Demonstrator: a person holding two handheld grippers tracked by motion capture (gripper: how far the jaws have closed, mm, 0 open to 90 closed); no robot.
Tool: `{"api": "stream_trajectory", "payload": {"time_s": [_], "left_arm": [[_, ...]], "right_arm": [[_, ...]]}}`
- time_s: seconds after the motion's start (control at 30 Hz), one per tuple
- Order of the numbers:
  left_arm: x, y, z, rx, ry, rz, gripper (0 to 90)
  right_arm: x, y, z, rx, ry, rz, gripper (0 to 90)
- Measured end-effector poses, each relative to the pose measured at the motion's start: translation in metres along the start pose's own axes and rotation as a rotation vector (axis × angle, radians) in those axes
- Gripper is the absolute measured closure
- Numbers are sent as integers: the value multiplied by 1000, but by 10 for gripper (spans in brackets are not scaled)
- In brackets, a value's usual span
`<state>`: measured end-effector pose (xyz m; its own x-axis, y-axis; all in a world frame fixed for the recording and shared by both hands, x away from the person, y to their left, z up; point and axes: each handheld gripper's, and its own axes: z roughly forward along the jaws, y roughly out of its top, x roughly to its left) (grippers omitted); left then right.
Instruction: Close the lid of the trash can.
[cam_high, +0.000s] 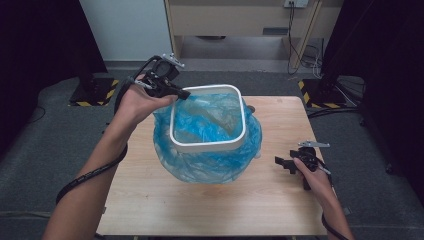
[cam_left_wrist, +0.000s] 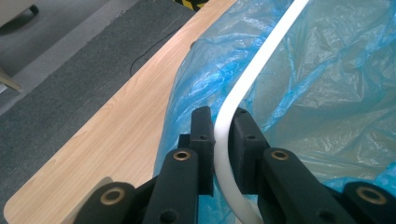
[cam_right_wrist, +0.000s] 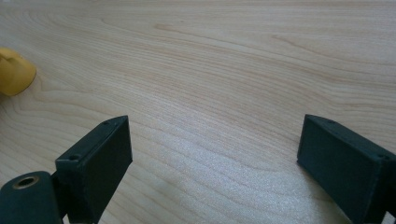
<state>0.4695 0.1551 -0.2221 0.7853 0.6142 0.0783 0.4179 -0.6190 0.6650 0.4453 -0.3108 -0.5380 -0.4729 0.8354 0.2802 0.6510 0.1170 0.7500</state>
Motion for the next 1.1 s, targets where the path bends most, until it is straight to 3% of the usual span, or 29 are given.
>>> {"api": "stream_trajectory", "payload": {"time_s": [0.57,1.1], "left_arm": [[0,7,0,-27,-2,-10,788],[-3,20,-4,72,8,-16,809]], "right_arm": [[0,0,0,-1,0,0,99],[0,0,0,0,0,0,100]]}}
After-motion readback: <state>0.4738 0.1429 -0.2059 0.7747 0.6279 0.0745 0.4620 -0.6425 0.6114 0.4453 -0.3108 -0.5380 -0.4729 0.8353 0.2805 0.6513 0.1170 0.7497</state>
